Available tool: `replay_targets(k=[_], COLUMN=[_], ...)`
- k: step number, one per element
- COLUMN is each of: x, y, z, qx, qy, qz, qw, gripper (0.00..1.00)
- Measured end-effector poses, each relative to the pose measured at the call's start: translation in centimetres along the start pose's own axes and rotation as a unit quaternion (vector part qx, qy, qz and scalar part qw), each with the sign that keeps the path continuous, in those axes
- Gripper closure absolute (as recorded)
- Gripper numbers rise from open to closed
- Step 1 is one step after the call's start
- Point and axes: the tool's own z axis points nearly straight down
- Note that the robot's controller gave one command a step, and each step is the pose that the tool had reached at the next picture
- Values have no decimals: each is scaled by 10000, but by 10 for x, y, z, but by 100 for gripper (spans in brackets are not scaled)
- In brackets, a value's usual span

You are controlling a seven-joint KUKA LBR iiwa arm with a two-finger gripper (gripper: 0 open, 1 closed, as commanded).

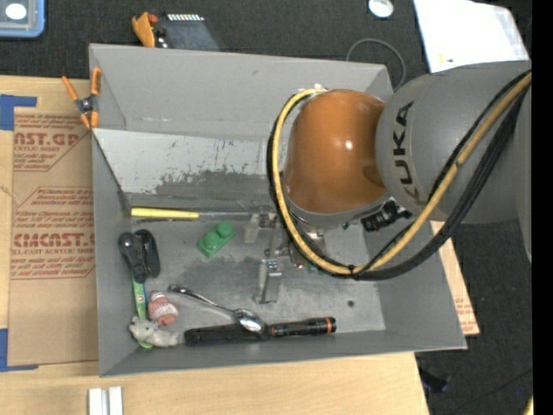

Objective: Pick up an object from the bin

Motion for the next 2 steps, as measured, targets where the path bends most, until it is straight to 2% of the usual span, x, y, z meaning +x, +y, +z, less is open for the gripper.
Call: replay_targets(k=[1,2], x=[0,-10], y=[0,-11], z=[0,64], qx=[0,-11], qy=[0,-30], qz=[0,233], qw=[10000,9997], gripper=[0,0])
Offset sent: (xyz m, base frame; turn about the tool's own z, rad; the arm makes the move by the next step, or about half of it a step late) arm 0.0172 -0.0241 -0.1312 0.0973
